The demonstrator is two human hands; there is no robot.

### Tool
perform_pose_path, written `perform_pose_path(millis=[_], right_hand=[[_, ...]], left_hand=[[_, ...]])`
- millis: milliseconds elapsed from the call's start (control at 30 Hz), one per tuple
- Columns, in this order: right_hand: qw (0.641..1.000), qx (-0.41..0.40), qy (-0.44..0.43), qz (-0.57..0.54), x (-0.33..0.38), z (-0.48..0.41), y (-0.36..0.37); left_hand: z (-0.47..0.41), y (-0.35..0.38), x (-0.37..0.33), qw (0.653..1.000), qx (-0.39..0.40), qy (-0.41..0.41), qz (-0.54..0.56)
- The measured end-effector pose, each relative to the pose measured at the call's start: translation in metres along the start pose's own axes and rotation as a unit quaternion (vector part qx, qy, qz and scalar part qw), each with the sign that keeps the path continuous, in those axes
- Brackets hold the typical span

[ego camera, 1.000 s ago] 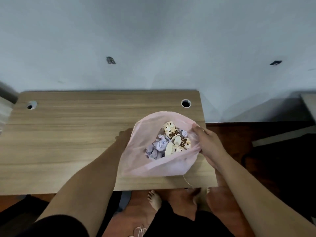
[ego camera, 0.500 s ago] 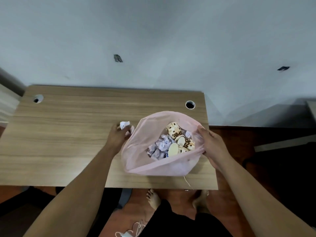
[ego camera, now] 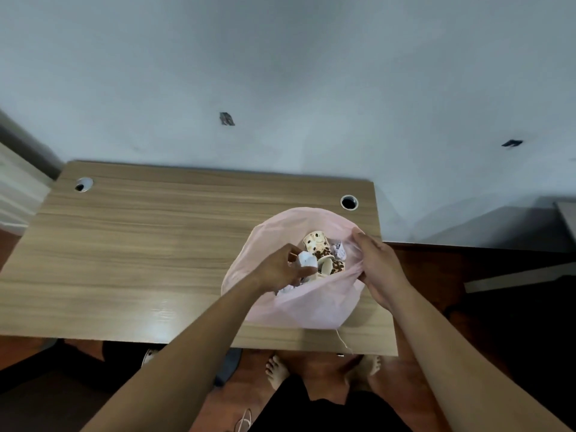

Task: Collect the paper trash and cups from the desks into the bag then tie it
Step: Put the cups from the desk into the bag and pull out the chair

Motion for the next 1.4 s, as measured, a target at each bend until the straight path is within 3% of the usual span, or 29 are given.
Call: perform_pose_path(millis=[100,167,200,267,333,367,467,500,567,667,1000,1233,1400], right_hand=[[1.000,0.002,0.000,-0.012,-0.003,0.000,0.006],[1.000,0.002,0.005,-0.020,-0.006,-0.001,0.009],[1.000,0.000,0.009,-0.026,-0.008,-0.001,0.011],[0.999,-0.004,0.017,-0.043,-0.010,-0.002,0.015],[0.999,-0.001,0.021,-0.047,-0.010,-0.003,0.022],[0.999,-0.002,0.022,-0.046,-0.010,-0.003,0.026],[0.999,0.008,0.032,-0.042,-0.006,0.000,0.039],[0.998,0.017,0.033,-0.040,-0.005,0.001,0.043],[0.998,0.032,0.032,-0.038,-0.002,0.003,0.052],[0.998,0.040,0.030,-0.038,0.006,0.001,0.063],[0.996,0.090,-0.008,-0.015,0.042,-0.006,0.117],[0.987,0.159,-0.006,0.035,0.038,0.001,0.173],[0.982,0.166,0.026,0.086,0.015,0.008,0.187]], left_hand=[[0.006,-0.004,-0.008,0.993,-0.065,0.036,-0.097],[0.018,-0.020,-0.020,0.981,-0.134,0.116,-0.078],[0.028,-0.033,-0.025,0.964,-0.188,0.175,-0.063],[0.046,-0.062,-0.023,0.896,-0.349,0.264,-0.076],[0.054,-0.087,0.000,0.851,-0.467,0.218,-0.100],[0.051,-0.098,0.019,0.858,-0.481,0.147,-0.106],[0.034,-0.103,0.081,0.928,-0.344,-0.069,-0.124],[0.034,-0.100,0.094,0.946,-0.294,-0.083,-0.111],[0.042,-0.103,0.106,0.958,-0.280,-0.055,-0.029],[0.065,-0.122,0.110,0.935,-0.341,-0.039,0.091],[0.157,-0.239,0.083,0.868,-0.462,-0.017,0.182],[0.173,-0.288,0.117,0.846,-0.486,-0.019,0.218],[0.168,-0.282,0.153,0.850,-0.472,-0.041,0.229]])
Point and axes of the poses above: each hand's wrist, its own z-axis away from the middle knuckle, its own y-axis out of the palm, x = y × z, the point moved 6 cm from there along -z, towards the middle knuckle, and after that the axes turned 8 degrees about -y, right-handed, at the moved point
